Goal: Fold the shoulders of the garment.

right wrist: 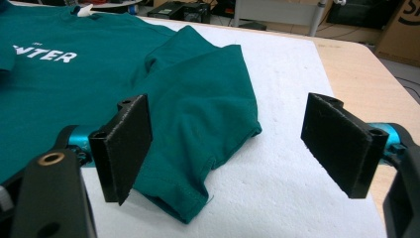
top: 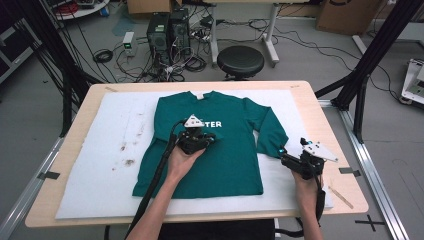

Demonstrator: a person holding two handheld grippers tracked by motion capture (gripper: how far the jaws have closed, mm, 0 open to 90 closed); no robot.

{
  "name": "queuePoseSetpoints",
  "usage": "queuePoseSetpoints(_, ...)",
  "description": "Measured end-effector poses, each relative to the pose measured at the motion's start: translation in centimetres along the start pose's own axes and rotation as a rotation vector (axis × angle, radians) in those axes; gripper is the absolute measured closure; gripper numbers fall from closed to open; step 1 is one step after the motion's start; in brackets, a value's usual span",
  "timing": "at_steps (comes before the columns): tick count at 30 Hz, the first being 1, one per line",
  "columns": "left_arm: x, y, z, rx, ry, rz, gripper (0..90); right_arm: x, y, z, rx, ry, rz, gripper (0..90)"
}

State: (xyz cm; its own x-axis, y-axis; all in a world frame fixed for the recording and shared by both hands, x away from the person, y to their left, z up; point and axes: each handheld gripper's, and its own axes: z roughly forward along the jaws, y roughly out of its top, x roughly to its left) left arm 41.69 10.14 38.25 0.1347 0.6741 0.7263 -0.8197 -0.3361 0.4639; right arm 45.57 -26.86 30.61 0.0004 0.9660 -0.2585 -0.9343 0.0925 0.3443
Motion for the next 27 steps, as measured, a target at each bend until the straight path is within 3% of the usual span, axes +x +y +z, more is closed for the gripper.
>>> queuePoseSetpoints(27,-3.1,0.5,2.3,0.032,-0.071,0.065,85.1,0.0,0.0,0.0,0.002,0.001,-0.006,20.2)
